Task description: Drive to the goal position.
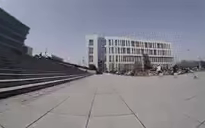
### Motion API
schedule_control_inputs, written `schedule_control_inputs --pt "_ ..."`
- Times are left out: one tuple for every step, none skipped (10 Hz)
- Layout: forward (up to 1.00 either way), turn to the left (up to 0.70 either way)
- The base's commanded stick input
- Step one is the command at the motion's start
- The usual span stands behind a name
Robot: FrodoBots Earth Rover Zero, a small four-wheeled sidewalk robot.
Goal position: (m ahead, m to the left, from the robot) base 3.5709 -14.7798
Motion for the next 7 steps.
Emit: schedule_control_inputs --pt "0.0 -1.0" --pt "0.0 -1.0" --pt "0.0 -1.0" --pt "0.0 -1.0" --pt "0.0 -1.0" --pt "0.0 -1.0" --pt "0.0 -1.0"
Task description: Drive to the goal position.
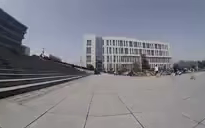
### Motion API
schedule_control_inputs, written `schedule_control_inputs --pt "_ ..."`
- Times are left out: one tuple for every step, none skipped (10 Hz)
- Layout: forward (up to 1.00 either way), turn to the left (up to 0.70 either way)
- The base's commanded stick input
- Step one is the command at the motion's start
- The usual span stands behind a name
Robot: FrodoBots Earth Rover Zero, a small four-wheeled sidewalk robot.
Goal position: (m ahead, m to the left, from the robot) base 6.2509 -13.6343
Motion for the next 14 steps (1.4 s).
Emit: schedule_control_inputs --pt "0.0 -1.0" --pt "0.0 -1.0" --pt "0.0 -1.0" --pt "0.0 -1.0" --pt "0.0 -1.0" --pt "0.0 -1.0" --pt "0.0 -1.0" --pt "0.0 -1.0" --pt "0.0 -1.0" --pt "0.0 -1.0" --pt "0.0 -1.0" --pt "0.0 -1.0" --pt "0.0 -1.0" --pt "0.0 -1.0"
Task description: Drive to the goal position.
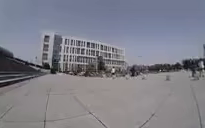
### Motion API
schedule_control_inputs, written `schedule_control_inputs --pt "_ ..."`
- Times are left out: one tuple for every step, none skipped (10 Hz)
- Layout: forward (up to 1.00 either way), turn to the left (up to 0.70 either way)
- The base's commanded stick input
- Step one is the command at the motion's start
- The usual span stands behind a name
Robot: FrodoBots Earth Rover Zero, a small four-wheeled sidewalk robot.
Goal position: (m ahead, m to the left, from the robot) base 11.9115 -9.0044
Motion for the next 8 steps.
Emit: schedule_control_inputs --pt "0.0 -1.0" --pt "0.0 -1.0" --pt "0.0 -1.0" --pt "0.0 -1.0" --pt "0.0 -1.0" --pt "0.0 -1.0" --pt "0.0 -1.0" --pt "0.0 -1.0"
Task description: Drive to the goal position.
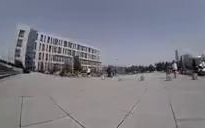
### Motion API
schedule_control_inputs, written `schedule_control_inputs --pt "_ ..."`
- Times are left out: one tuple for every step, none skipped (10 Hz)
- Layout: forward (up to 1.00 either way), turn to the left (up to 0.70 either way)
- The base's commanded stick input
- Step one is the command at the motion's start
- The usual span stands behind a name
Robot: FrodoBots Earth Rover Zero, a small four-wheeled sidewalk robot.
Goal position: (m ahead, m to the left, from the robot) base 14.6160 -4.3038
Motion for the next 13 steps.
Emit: schedule_control_inputs --pt "0.0 -1.0" --pt "0.0 -1.0" --pt "0.0 -1.0" --pt "0.0 -1.0" --pt "0.0 -1.0" --pt "0.25 -0.57" --pt "0.59 -0.32" --pt "0.92 -0.08" --pt "1.0 -0.03" --pt "1.0 -0.03" --pt "1.0 -0.02" --pt "1.0 -0.02" --pt "1.0 -0.02"
